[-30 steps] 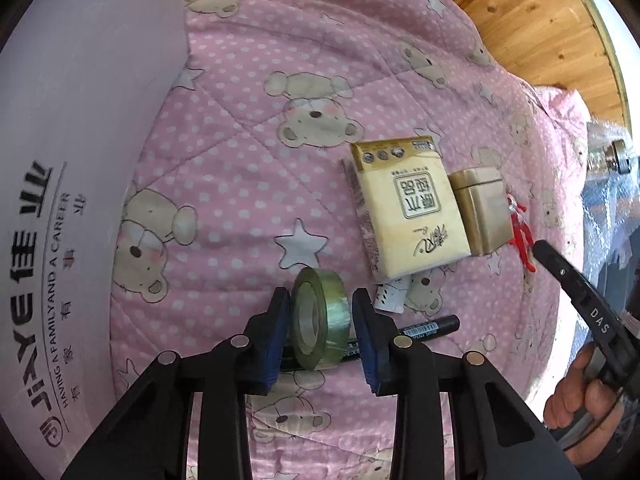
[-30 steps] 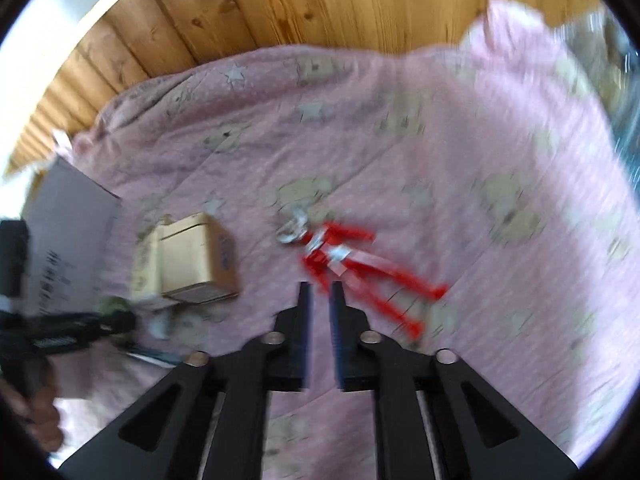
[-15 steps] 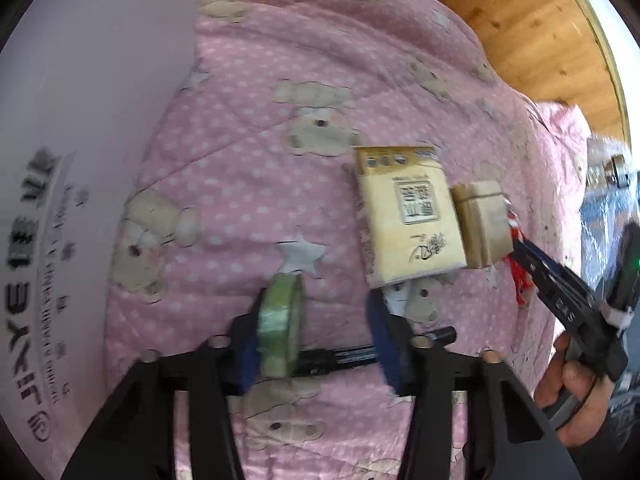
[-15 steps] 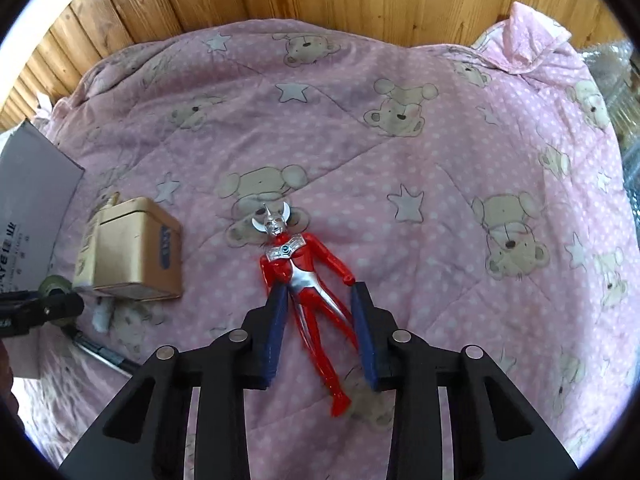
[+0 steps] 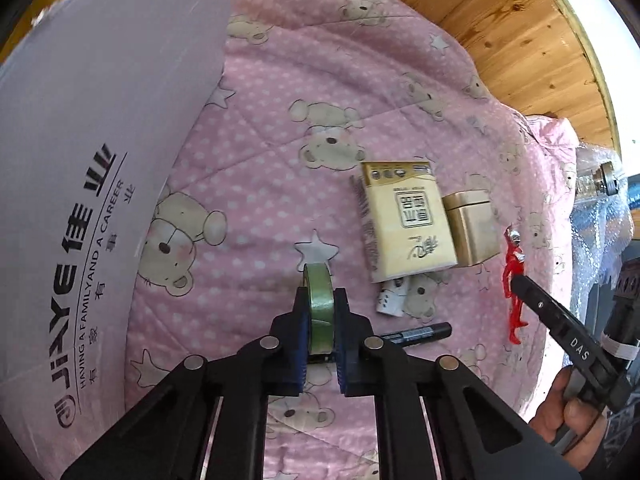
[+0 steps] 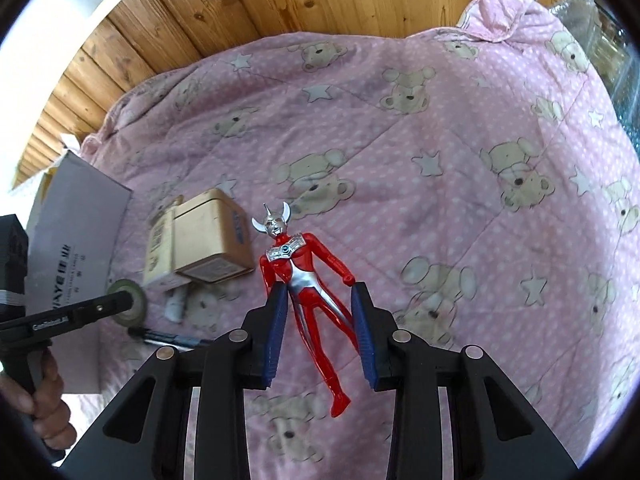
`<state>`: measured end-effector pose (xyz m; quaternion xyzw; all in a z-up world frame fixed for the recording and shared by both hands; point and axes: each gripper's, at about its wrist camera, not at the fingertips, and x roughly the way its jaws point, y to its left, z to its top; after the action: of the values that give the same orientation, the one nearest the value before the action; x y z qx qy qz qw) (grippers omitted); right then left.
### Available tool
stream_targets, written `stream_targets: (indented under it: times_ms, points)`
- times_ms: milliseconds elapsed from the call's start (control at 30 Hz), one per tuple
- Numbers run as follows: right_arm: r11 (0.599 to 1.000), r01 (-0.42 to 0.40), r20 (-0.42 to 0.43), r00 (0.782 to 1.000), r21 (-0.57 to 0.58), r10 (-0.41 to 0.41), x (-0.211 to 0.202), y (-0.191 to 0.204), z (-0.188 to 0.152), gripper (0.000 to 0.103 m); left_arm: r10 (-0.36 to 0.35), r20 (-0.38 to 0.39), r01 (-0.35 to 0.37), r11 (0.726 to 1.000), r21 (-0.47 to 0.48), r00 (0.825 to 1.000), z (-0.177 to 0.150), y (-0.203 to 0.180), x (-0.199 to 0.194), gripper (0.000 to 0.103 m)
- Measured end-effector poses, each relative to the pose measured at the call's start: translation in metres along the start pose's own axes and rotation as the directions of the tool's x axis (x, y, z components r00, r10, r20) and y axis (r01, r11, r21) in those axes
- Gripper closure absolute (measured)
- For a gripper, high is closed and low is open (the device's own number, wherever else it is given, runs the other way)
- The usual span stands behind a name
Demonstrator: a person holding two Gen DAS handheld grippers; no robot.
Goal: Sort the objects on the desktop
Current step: 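Carry the tape roll and action figure in both tools over the yellow-taped box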
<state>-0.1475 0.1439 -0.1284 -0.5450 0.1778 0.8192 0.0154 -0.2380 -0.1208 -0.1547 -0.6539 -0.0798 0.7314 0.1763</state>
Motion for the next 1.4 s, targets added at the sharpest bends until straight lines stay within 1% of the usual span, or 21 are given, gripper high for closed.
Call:
stream_targets:
  times_ms: [33, 67, 133, 200, 233, 300, 500, 800, 1100, 1400]
  points:
    - [1.0, -0.006, -0.002, 1.0, 0.002, 0.006, -0.001, 0.001, -0.001, 0.069, 0.009, 0.001, -0.009, 1.0, -0.001, 1.0, 0.003, 0.0, -0.001, 0.092]
    - [1.0, -0.01, -0.002, 1.0, 0.0, 0.01, -0.003, 0.004, -0.002, 0.069, 0.014, 0.004, -0.014, 1.0, -0.002, 1.0, -0.002, -0.009, 0.004, 0.092]
    - [1.0, -0.021, -0.003, 1.0, -0.002, 0.02, -0.004, 0.008, -0.004, 0.069, 0.014, 0.007, -0.014, 1.0, 0.006, 1.0, -0.001, -0.017, 0.001, 0.093]
    - [1.0, -0.031, -0.003, 1.0, -0.006, 0.031, -0.006, 0.013, -0.006, 0.069, 0.016, 0.01, -0.016, 1.0, 0.014, 1.0, -0.019, -0.001, -0.02, 0.093]
    - [0.999, -0.033, -0.001, 0.999, -0.008, 0.033, -0.007, 0.015, -0.007, 0.069, 0.012, 0.01, -0.013, 1.0, 0.016, 1.0, -0.01, 0.004, -0.011, 0.093]
    - [0.999, -0.045, -0.001, 0.999, -0.01, 0.045, -0.009, 0.019, -0.008, 0.069, 0.011, 0.018, -0.012, 1.0, 0.024, 1.0, -0.005, -0.001, -0.011, 0.093]
    - [0.997, -0.073, -0.006, 0.997, -0.032, 0.073, -0.014, 0.031, -0.012, 0.069, 0.013, 0.041, -0.016, 0.997, 0.075, 0.999, -0.009, -0.017, -0.024, 0.093]
    - [0.993, -0.11, -0.001, 0.994, -0.052, 0.11, -0.029, 0.05, -0.02, 0.069, 0.003, 0.065, -0.01, 0.994, 0.104, 0.998, -0.019, -0.028, -0.045, 0.093]
    - [0.984, -0.139, 0.001, 0.99, -0.11, 0.14, -0.05, 0.08, -0.038, 0.069, -0.004, 0.112, -0.008, 0.994, 0.106, 0.994, -0.037, -0.027, -0.081, 0.093]
    - [0.97, -0.157, 0.017, 0.986, -0.188, 0.163, -0.077, 0.117, -0.055, 0.069, -0.023, 0.18, 0.006, 0.996, 0.093, 0.983, -0.063, -0.022, -0.124, 0.093]
